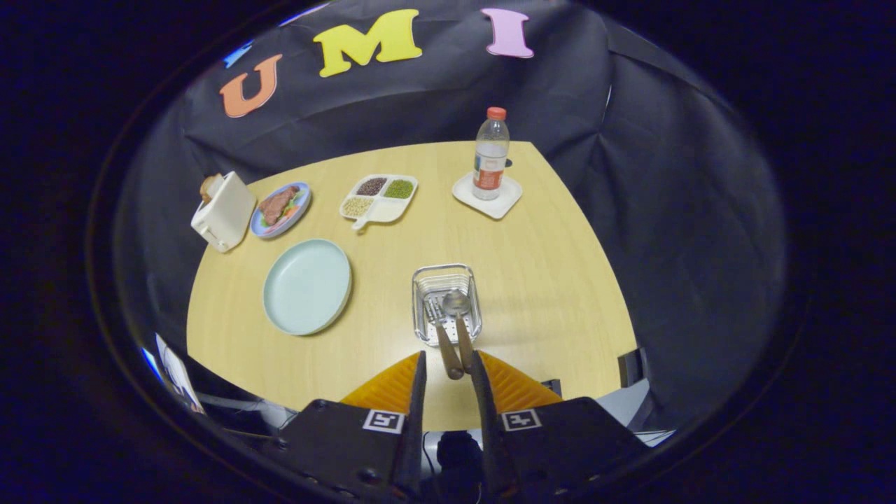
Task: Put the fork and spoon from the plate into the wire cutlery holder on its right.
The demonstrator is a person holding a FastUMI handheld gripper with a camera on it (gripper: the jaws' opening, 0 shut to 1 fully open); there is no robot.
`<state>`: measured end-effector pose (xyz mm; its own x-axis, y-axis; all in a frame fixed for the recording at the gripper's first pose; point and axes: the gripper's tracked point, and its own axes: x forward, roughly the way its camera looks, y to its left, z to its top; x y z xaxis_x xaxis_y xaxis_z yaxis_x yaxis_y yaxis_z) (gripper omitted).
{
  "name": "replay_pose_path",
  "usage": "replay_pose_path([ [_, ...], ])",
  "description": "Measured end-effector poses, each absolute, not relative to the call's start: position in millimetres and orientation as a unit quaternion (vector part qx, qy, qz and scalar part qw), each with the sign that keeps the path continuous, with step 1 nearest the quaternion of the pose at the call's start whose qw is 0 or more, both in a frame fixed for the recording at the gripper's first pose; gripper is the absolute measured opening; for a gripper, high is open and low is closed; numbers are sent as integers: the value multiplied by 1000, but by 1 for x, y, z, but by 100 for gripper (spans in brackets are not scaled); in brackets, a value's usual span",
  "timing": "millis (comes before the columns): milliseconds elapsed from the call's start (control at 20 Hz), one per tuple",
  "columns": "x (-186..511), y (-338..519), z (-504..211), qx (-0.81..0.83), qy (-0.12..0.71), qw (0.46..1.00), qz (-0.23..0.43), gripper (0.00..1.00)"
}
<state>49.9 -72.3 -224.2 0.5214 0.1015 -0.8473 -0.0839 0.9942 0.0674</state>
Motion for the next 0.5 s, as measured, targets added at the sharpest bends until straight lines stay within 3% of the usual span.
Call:
replay_pose_path([
  [100, 50, -66, -219, 7, 483, 874, 51, 46],
  [250, 49, -50, -206, 10, 473, 879, 52, 52],
  [500, 46, -13, -180, 11, 440, 895, 70, 80],
])
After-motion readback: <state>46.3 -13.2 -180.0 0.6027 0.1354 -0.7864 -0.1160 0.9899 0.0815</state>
